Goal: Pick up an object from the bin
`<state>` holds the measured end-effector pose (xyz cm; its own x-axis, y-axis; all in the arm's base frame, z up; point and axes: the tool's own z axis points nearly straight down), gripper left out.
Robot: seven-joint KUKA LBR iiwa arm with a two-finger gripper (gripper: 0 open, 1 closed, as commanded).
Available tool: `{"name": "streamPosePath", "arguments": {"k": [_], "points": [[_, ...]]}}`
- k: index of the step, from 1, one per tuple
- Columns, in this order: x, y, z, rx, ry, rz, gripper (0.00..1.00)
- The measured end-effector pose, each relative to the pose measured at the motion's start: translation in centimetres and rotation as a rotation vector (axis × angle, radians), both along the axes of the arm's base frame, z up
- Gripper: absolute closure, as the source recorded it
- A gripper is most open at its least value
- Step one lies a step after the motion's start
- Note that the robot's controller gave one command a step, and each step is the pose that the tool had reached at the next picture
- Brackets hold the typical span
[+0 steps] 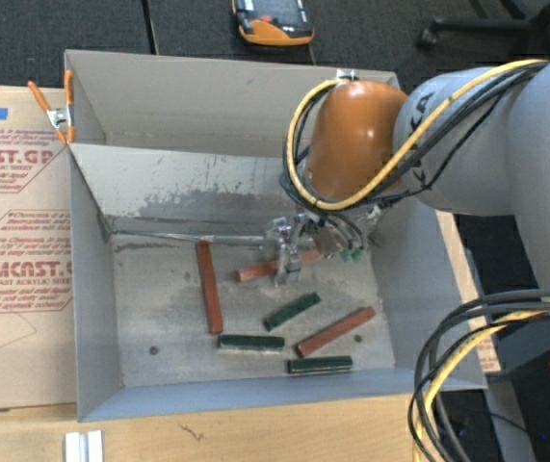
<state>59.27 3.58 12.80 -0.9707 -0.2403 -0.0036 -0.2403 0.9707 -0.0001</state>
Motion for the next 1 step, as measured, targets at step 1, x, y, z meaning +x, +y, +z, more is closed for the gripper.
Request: {"name": "streamPosePath", "arguments": {"k": [1], "points": [[-0.04, 0.02, 0.88, 0.000, 0.001, 0.000, 1.00]]}}
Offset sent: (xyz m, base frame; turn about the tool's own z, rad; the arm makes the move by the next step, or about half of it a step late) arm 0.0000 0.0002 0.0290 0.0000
